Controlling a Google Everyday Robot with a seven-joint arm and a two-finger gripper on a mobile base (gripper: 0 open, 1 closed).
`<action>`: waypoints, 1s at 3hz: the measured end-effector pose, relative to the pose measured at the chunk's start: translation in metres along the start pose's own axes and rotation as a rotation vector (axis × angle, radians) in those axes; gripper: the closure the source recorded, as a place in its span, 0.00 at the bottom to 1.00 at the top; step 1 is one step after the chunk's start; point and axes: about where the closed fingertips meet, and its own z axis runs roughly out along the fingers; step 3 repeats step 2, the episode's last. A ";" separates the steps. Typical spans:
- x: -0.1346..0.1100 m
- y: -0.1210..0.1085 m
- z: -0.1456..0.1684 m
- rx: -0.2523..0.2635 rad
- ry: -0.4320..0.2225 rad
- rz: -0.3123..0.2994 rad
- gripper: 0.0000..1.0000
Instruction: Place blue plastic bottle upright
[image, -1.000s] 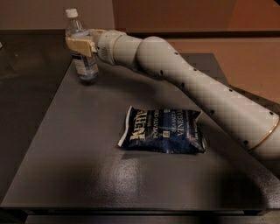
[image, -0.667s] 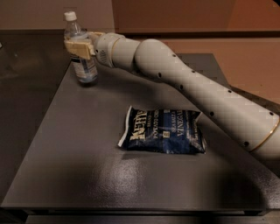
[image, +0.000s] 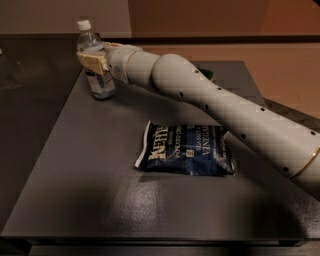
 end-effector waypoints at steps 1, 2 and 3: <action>0.009 0.005 -0.003 0.020 -0.032 0.001 0.00; 0.009 0.005 -0.003 0.020 -0.032 0.001 0.00; 0.009 0.005 -0.003 0.020 -0.032 0.001 0.00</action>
Offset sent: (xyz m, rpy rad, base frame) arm -0.0080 -0.0041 -0.0143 0.0472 -0.0204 -0.0347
